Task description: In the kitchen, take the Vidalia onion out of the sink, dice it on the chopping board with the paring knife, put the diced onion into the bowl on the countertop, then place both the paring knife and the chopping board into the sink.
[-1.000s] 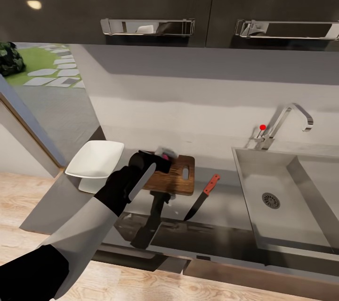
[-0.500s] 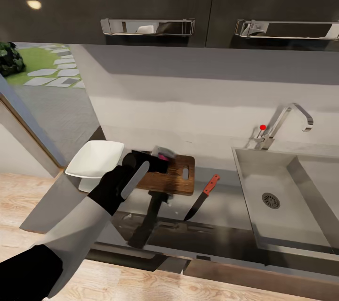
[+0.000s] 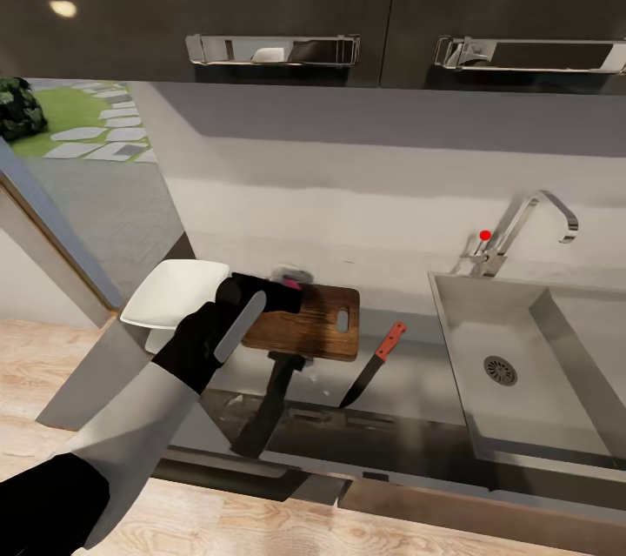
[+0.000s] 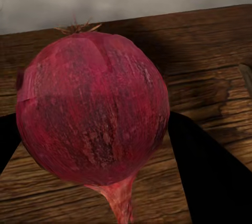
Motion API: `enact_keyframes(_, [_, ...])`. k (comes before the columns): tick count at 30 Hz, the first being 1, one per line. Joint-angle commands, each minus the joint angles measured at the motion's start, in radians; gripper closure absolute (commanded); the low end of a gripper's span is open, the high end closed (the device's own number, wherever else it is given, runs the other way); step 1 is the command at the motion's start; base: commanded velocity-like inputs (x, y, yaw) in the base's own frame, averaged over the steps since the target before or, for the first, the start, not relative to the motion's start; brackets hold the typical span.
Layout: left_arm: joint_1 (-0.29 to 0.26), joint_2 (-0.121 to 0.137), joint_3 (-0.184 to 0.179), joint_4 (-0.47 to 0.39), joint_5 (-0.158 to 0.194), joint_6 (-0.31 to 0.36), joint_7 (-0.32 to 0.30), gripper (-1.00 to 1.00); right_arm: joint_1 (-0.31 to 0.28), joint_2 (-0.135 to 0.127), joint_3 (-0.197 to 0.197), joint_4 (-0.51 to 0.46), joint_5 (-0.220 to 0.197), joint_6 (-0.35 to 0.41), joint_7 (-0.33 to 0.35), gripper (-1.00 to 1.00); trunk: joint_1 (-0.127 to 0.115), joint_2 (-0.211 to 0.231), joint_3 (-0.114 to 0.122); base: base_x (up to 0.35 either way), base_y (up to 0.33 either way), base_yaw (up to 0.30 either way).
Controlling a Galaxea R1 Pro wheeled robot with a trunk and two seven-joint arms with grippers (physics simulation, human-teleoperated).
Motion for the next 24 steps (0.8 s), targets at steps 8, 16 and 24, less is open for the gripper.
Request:
enact_keyframes(8, [-0.001, -0.001, -0.001, 0.033, 0.009, 0.002, 0.006, 1.0, 0.0, 0.001, -0.003, -0.001, 0.01, 0.0, -0.006, -1.0, 0.001, -0.002, -0.002, 0.0, 0.0, 0.0])
enact_keyframes(16, [-0.001, -0.009, -0.004, 0.081, 0.011, -0.012, 0.005, 1.0, 0.0, 0.001, -0.003, -0.001, 0.01, 0.0, -0.006, -1.0, 0.001, -0.002, -0.002, 0.0, 0.0, 0.0])
enact_keyframes(24, [-0.001, -0.01, -0.004, 0.089, 0.011, -0.032, 0.005, 1.0, 0.001, 0.001, -0.003, -0.001, 0.01, 0.0, -0.006, -1.0, 0.001, -0.002, -0.002, 0.0, 0.0, 0.0])
